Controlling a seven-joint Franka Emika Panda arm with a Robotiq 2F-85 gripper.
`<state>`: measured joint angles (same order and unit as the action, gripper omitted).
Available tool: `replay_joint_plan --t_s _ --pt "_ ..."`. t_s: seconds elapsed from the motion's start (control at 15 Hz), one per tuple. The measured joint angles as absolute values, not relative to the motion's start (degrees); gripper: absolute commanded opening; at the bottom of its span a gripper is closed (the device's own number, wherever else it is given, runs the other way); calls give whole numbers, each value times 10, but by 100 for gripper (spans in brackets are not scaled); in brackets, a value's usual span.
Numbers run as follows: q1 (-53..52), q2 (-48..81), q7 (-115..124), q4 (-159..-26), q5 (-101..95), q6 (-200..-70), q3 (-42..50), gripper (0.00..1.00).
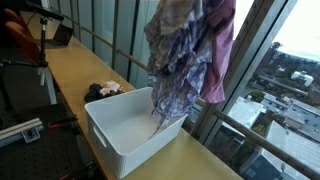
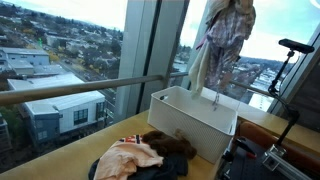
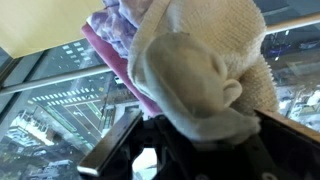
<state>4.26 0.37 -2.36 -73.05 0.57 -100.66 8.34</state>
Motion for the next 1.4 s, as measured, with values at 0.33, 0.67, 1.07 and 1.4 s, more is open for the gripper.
replay_joint_plan --t_s 0.33,0.67,1.07,1.4 --pt "22 37 -23 -770 16 -1022 66 5" --pt "10 40 -23 -832 18 -1045 59 5" --pt "9 41 -22 -892 18 -1070 50 5" --pt "8 45 -18 -958 18 -1098 35 44"
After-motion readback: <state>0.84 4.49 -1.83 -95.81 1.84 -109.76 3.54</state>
